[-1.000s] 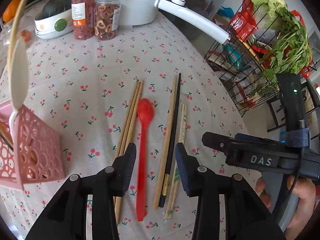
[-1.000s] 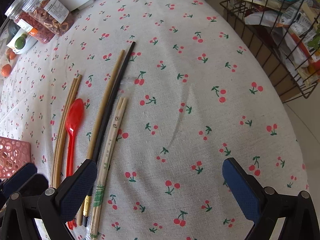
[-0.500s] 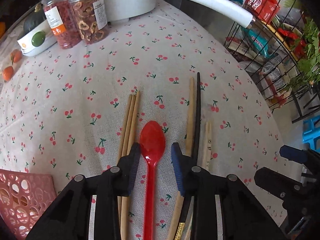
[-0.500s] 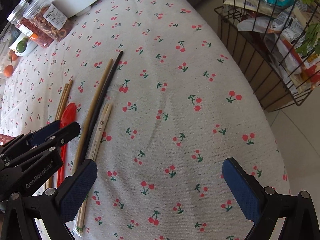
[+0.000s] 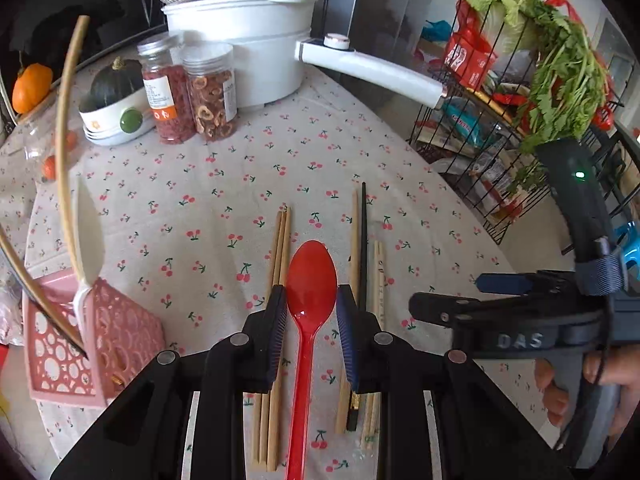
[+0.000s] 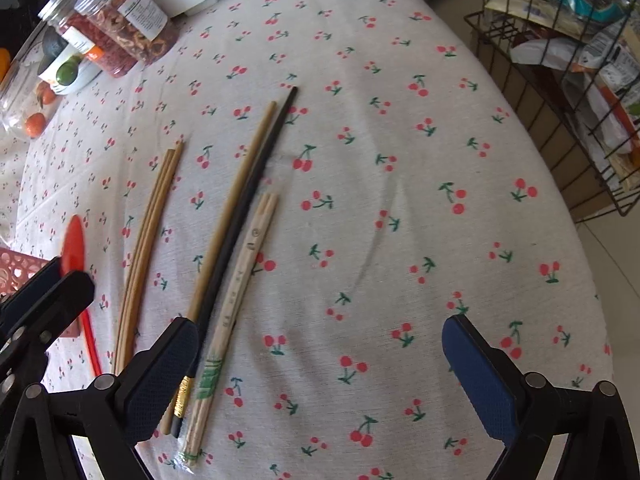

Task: Organize utensils
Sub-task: 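Lift the red spoon with the left tool while the right tool grasps the paper-wrapped chopstick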

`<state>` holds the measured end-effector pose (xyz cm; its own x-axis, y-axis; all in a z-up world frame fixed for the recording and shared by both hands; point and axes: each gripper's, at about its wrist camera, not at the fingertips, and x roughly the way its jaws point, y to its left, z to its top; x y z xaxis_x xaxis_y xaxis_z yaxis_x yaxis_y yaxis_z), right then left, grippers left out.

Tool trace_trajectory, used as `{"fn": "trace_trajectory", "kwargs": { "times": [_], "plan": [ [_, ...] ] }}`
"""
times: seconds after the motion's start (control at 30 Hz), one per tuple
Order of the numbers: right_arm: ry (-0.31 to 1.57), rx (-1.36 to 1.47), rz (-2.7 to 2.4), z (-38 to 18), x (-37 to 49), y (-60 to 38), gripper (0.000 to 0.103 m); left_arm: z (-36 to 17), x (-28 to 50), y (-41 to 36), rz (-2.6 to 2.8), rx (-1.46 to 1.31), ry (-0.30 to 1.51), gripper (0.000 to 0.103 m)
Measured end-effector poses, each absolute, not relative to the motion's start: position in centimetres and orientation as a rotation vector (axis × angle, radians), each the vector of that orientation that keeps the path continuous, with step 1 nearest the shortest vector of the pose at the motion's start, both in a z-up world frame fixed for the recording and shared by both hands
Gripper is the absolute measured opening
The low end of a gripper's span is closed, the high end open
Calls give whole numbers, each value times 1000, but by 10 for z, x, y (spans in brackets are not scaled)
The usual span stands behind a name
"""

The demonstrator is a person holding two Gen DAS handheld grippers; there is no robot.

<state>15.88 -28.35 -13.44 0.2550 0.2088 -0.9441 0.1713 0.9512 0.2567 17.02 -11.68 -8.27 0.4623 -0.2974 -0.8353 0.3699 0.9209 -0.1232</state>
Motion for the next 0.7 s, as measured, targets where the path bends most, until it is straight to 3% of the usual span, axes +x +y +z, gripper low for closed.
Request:
{"fn": "trace_trajectory", "kwargs": {
  "times": [0.2,0.37,0.43,0.7],
  "plan": [
    [1327,292,28,-142,170,-257,77,-48,126,-75,-435,38,934,27],
    [1327,258,-10,-153,180,-246,52,-37,101,-46,-444,-9,893,27],
    [1310,211,-30,-153,183,-240,47,-37,99,-38,-451,-40,892,27],
    [1324,106,-64,-156,181,-217,42,-24,84,-13,-476,-110,850,27]
  ]
}}
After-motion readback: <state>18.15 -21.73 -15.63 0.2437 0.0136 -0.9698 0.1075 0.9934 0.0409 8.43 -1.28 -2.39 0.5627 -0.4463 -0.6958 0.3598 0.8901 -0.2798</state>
